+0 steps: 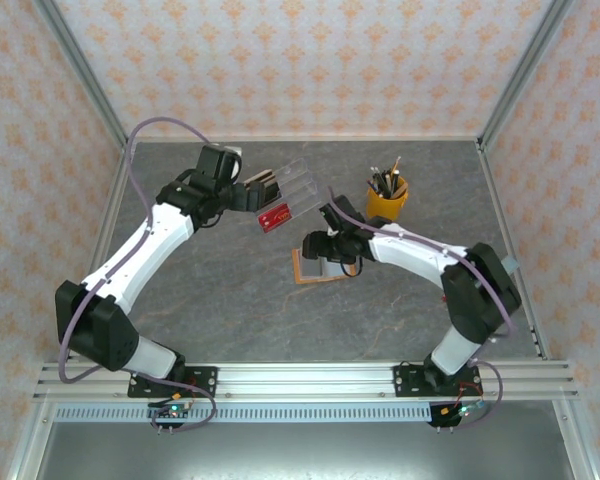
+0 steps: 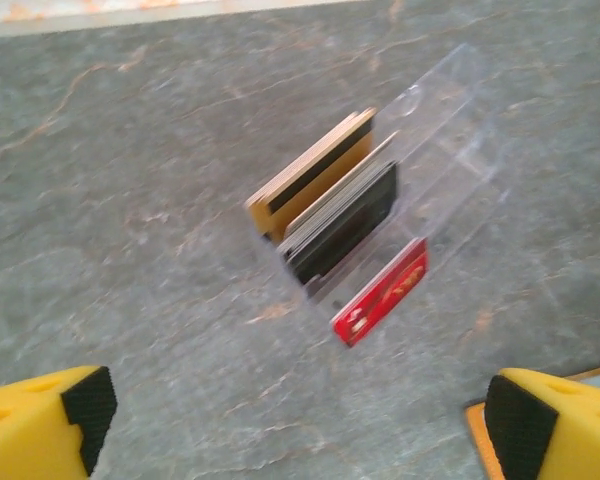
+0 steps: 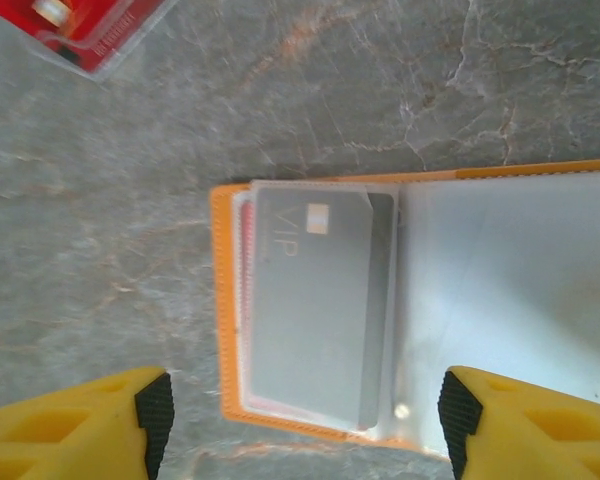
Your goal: Take the credit cards out of the card holder
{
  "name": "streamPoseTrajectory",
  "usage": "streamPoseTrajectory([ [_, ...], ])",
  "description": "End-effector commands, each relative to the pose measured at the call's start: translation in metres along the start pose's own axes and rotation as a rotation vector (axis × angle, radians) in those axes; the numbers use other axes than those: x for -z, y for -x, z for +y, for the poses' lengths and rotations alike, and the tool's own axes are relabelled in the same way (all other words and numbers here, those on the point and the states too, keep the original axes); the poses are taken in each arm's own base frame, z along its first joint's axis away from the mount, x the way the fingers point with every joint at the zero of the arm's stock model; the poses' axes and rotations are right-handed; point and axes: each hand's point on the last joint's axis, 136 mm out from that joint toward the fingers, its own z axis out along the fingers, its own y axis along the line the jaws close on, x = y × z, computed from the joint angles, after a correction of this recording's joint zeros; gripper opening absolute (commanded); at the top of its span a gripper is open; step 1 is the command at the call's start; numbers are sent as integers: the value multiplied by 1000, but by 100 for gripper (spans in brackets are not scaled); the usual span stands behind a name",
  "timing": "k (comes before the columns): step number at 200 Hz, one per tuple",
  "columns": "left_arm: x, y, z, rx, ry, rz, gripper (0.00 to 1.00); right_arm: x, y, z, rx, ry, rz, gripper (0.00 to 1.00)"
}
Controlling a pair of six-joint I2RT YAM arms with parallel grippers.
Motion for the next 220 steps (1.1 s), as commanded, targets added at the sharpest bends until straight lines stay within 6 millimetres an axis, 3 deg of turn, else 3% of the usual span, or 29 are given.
streamPoseTrajectory([
  [1, 12, 9, 15, 146, 68, -86, 100, -9, -6, -24, 41, -144, 34, 69],
  [55, -3, -17, 1, 232, -9, 28, 100, -27, -18, -41, 58, -209, 87, 64],
  [112, -29, -71, -29, 411, -139, 218, 100, -37, -32, -55, 72, -286, 179, 54],
  [137, -39, -91, -51, 509, -248, 271, 100, -40, -35, -61, 69, -315, 195, 46],
  [167, -49, -103, -96, 593, -411, 295, 99, -45, -39, -64, 56, -320, 205, 39],
  [178, -54, -109, -113, 614, -454, 318, 95, -46, -40, -63, 50, -311, 206, 38],
  [207, -67, -124, -152, 675, -571, 385, 69, -48, -42, -60, 39, -287, 207, 37],
  [220, -71, -130, -160, 687, -582, 407, 60, -49, -42, -60, 32, -281, 203, 37],
])
